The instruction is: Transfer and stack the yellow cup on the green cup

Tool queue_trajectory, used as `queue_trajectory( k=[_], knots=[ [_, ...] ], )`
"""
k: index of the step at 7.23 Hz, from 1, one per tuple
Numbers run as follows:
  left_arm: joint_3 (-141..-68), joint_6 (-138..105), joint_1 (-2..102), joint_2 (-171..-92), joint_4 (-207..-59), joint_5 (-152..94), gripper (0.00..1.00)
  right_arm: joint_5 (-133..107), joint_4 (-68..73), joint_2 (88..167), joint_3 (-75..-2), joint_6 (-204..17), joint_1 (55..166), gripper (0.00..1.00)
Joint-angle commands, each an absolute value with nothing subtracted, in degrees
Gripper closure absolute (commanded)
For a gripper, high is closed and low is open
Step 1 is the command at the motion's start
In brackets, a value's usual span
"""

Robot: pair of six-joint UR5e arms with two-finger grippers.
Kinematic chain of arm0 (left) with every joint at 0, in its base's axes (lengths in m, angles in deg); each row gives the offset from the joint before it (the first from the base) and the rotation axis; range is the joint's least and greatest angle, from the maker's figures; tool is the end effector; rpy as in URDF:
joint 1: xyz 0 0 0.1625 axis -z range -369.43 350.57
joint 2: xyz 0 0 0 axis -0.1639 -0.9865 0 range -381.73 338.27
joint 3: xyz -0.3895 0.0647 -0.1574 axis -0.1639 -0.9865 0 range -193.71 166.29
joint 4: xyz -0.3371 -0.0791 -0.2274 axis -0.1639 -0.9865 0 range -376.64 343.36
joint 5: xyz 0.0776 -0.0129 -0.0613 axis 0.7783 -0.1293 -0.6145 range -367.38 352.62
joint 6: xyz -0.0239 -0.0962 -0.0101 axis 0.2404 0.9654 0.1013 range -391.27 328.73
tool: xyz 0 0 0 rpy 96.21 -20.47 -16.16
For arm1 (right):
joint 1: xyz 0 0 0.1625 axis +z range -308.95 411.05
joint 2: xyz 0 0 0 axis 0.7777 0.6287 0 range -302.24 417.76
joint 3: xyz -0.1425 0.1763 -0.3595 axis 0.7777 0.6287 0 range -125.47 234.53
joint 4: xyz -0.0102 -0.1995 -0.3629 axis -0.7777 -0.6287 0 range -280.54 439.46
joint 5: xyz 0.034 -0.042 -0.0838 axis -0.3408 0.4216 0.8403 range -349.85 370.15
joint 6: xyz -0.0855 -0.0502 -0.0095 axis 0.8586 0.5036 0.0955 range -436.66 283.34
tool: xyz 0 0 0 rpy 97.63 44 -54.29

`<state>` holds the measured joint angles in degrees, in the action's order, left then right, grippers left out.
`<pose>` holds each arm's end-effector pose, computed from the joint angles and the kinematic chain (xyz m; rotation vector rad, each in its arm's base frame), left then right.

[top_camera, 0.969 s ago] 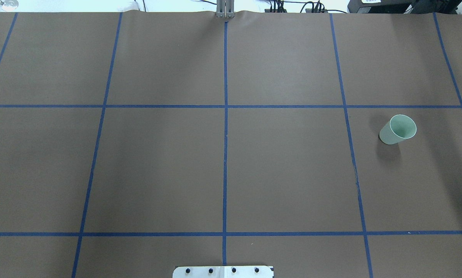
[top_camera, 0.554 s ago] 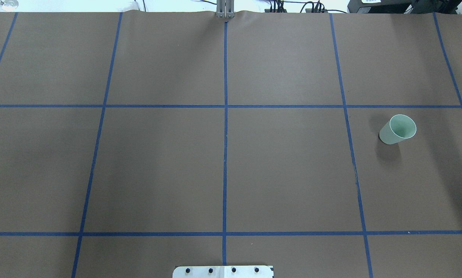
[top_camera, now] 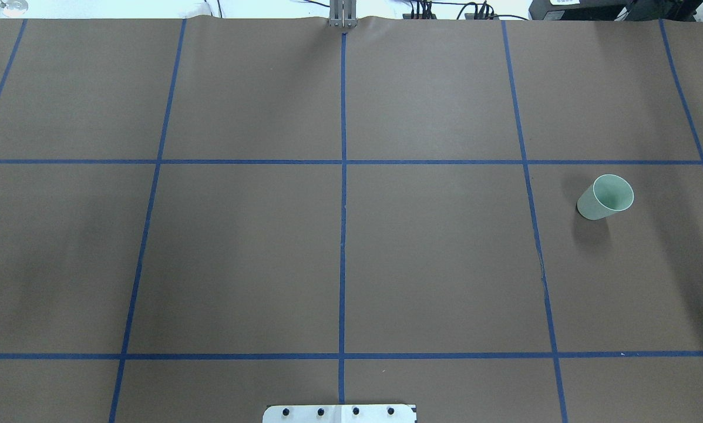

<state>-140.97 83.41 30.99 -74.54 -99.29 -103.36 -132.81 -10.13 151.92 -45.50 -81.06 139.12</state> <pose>0.0891 -0.2373 0.6115 -0.1274 -0.1179 -1.1403 0.0381 -0.4666 0.5951 0.0506 -0.9275 -0.0108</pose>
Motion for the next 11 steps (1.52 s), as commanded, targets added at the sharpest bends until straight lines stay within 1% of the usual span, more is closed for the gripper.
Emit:
queue_trajectory(
  k=[1,3,4,5,6,7,11],
  knots=[
    [-138.97,95.86,27.04,-74.64,-93.83,-103.61,0.0,-132.93,-10.1,151.54,-45.92,-81.06,139.12,0.0],
    [-137.11,103.68,24.77,-75.51,-87.95,-104.23,0.0,-132.93,-10.1,151.53,-46.36,-81.06,139.03,0.0],
    [-136.07,108.08,22.84,-76.48,-87.66,-104.58,0.0,-132.93,-10.1,151.45,-46.8,-81.06,139.03,0.0],
    [-130.66,112.56,20.04,-80.58,-87.31,-106.76,0.0,-132.93,-9.92,151.45,-47.15,-81.06,138.94,0.0],
    [-123.47,114.95,18.01,-86.01,-86.18,-107.13,0.0,-132.93,-8.7,151.45,-47.07,-81.06,138.94,0.0],
    [-118.7,115.67,17.55,-88.68,-85.82,-107.22,0.0,-132.93,-8.43,151.53,-47.07,-80.97,138.94,0.0],
    [-113.13,118.57,13.87,-89.4,-83.71,-112.65,0.0,-133.02,-8.51,151.45,-47.07,-80.97,139.03,0.0]
  ],
)
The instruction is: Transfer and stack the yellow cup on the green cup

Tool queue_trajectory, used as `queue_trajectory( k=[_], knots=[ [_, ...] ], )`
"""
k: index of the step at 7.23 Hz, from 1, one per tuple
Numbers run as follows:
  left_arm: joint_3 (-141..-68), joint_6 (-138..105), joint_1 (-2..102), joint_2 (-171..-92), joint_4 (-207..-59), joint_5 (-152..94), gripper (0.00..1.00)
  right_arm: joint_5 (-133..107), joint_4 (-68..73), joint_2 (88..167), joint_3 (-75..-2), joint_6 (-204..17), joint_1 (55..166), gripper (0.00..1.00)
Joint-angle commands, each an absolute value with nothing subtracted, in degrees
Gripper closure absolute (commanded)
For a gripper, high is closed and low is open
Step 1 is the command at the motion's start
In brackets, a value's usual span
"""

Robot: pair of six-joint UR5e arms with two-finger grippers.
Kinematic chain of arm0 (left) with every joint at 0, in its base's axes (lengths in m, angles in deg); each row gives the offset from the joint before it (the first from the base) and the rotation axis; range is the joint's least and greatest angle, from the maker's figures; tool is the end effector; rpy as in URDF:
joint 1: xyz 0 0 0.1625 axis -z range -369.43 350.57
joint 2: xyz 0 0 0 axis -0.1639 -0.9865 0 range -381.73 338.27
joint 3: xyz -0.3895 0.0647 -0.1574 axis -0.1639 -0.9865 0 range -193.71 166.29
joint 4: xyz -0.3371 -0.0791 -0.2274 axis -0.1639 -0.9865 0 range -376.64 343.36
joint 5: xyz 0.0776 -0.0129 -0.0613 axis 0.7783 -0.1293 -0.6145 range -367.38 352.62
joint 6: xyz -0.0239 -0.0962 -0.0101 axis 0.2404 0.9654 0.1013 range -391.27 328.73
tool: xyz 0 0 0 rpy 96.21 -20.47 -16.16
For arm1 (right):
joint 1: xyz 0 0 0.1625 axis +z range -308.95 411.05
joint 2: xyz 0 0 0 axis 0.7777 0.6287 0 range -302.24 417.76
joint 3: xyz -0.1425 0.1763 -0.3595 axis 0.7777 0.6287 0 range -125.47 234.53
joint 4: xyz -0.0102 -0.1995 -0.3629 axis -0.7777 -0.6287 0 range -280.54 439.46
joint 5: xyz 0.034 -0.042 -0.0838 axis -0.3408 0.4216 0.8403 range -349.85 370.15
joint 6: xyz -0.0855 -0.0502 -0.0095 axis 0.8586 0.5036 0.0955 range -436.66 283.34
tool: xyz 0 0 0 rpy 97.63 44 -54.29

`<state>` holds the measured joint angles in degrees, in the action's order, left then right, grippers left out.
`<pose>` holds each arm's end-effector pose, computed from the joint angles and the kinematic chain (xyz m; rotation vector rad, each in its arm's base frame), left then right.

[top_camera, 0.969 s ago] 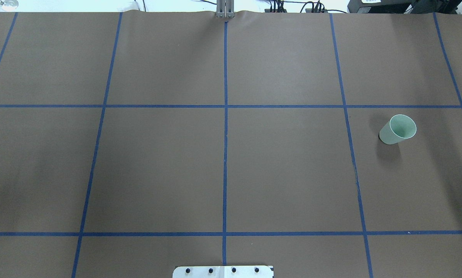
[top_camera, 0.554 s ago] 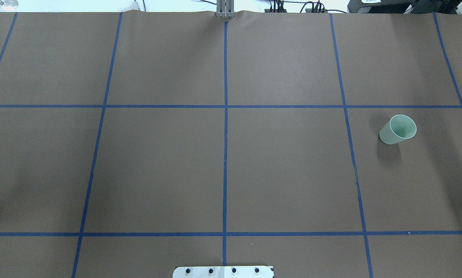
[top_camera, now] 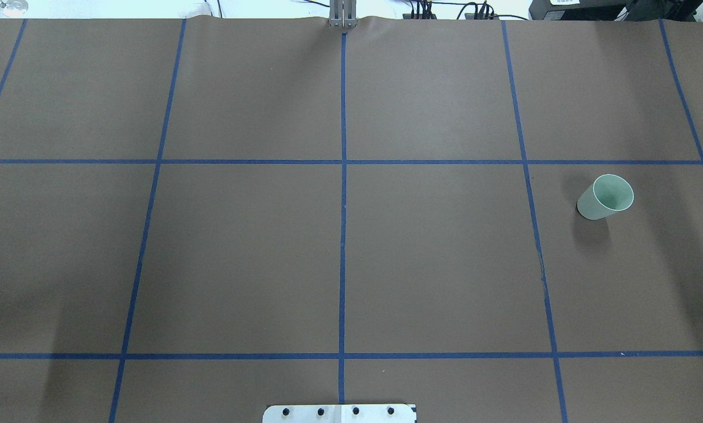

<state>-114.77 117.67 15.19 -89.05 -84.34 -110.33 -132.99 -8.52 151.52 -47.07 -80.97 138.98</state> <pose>0.1800 -0.2045 0.7699 -0.0392 -0.6915 -1.4728 0.0367 -0.4708 0.5750 0.1079 -0.9324 -0.0438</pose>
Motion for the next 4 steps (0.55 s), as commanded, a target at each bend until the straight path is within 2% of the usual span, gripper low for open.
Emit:
queue_trajectory(
  k=[1,4],
  knots=[
    [-110.59,119.45,13.07,-90.89,-82.66,-114.23,0.0,-133.02,-8.51,151.36,-47.16,-80.97,138.94,0.0],
    [-106.71,121.21,12.98,-93.18,-82.13,-114.69,0.0,-133.02,-8.51,151.36,-47.24,-80.97,139.03,0.0]
  ],
)
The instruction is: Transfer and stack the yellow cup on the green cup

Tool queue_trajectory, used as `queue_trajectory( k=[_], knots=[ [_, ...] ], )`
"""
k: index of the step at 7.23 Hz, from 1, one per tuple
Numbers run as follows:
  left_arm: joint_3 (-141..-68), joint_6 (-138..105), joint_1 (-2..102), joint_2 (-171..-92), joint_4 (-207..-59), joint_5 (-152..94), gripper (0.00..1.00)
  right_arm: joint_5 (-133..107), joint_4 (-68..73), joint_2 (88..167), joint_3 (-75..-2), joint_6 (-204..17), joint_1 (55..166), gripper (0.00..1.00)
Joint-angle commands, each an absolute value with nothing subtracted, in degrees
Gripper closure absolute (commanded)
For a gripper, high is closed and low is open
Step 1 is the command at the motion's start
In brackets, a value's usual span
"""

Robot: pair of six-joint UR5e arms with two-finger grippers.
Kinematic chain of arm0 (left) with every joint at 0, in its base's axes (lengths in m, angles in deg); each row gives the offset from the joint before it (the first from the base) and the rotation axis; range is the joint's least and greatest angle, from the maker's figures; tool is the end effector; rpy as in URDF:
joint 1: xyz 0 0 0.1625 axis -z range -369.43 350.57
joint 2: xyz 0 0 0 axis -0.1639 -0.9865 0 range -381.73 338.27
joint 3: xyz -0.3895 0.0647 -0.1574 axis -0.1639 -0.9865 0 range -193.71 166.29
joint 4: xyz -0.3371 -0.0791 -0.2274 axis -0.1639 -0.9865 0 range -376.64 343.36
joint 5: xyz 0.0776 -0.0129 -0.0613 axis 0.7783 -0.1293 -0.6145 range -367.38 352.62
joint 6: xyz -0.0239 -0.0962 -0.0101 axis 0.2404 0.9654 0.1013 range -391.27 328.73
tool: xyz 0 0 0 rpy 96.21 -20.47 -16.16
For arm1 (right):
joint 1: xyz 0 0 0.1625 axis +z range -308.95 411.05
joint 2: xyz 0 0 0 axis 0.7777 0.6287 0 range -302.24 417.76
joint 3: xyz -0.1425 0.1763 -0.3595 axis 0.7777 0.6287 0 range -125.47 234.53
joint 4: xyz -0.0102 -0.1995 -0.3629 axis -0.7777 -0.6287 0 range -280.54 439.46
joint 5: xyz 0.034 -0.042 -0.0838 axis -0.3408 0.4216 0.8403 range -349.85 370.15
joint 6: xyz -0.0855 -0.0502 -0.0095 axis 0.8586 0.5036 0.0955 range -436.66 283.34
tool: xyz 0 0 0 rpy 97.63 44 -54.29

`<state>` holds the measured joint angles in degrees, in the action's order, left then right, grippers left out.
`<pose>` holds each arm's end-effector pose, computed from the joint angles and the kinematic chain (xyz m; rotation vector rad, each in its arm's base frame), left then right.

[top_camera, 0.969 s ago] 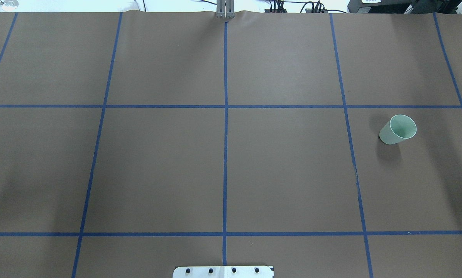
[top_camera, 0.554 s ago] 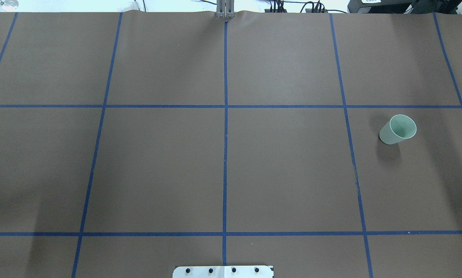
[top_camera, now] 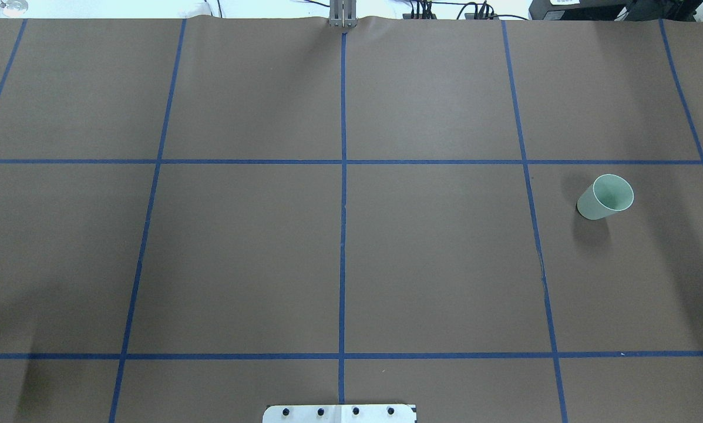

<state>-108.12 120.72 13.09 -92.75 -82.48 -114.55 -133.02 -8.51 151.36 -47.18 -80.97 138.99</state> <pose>0.2000 -0.1954 0.7997 -0.0494 -0.8070 -1.5041 0.0367 -0.4719 0.5726 0.1124 -0.9330 -0.0459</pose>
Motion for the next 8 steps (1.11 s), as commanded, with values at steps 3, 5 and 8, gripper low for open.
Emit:
queue_trajectory(
  k=[3,5,8],
  knots=[
    [-105.65,121.04,13.07,-92.48,-81.6,-114.52,0.0,-133.02,-8.6,151.36,-47.16,-80.97,139.03,0.0],
    [-105.03,120.61,13.07,-92.31,-81.6,-114.17,0.0,-133.02,-8.6,151.36,-47.16,-80.97,139.03,0.0],
    [-102.84,120.43,13.07,-93.0,-81.68,-113.99,0.0,-133.02,-8.6,151.36,-47.16,-80.97,139.03,0.0]
  ],
)
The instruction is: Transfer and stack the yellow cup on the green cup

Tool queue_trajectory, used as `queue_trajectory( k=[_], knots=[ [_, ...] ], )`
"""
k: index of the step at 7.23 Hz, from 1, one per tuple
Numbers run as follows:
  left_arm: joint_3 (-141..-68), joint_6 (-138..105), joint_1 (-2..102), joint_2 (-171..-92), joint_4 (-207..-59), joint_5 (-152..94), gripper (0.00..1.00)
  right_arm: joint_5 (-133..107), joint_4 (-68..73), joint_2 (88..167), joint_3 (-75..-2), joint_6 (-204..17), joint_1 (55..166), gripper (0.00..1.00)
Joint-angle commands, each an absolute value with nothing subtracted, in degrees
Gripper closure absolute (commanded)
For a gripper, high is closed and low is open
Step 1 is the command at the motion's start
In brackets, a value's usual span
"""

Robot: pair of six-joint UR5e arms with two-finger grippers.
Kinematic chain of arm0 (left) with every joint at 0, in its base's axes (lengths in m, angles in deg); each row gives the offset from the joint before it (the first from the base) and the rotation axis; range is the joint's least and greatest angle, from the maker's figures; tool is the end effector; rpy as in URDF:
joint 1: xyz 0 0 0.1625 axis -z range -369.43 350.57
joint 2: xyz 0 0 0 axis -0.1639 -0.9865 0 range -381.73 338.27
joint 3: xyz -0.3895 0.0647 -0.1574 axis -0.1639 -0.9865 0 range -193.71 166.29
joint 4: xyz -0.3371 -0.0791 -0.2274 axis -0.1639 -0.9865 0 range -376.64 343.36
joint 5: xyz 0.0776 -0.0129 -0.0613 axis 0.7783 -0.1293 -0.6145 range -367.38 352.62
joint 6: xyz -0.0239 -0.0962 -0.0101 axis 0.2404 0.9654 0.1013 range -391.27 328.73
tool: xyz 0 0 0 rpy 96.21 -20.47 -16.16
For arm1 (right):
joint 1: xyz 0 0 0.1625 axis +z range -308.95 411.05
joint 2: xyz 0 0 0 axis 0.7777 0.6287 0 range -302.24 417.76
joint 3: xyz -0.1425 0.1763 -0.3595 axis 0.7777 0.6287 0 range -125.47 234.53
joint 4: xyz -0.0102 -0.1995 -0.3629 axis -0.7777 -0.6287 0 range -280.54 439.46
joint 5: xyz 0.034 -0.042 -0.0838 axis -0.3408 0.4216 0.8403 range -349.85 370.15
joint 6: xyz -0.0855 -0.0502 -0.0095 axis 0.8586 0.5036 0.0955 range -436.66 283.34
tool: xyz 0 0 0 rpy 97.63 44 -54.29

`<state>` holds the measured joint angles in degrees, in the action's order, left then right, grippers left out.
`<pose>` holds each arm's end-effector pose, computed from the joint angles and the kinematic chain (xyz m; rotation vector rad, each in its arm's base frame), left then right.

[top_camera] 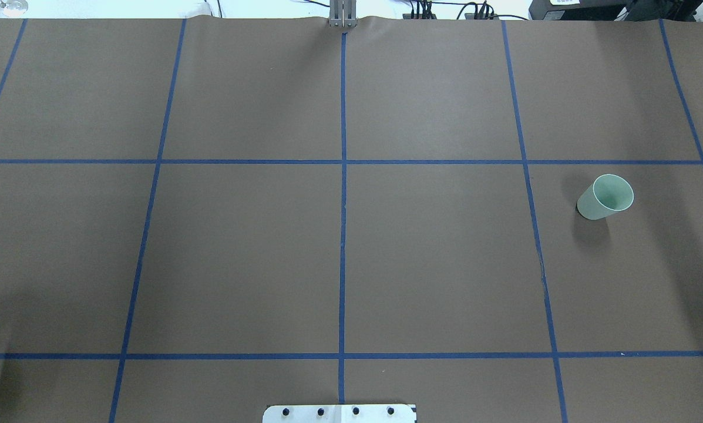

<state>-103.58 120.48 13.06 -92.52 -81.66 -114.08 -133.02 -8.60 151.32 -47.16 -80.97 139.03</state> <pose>0.1770 -0.1866 0.8317 -0.0029 -0.9039 -1.4928 0.0370 -0.4721 0.5727 0.1116 -0.9329 -0.0447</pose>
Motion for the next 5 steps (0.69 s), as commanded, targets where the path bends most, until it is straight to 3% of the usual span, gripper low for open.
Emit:
queue_trajectory(
  k=[1,5],
  knots=[
    [-102.4,120.34,13.07,-93.18,-81.77,-113.73,0.0,-133.02,-8.6,151.36,-47.16,-80.97,139.03,0.0],
    [-100.11,120.25,12.8,-93.45,-82.21,-113.55,0.0,-133.11,-8.6,151.45,-47.07,-80.97,139.03,0.0]
  ],
)
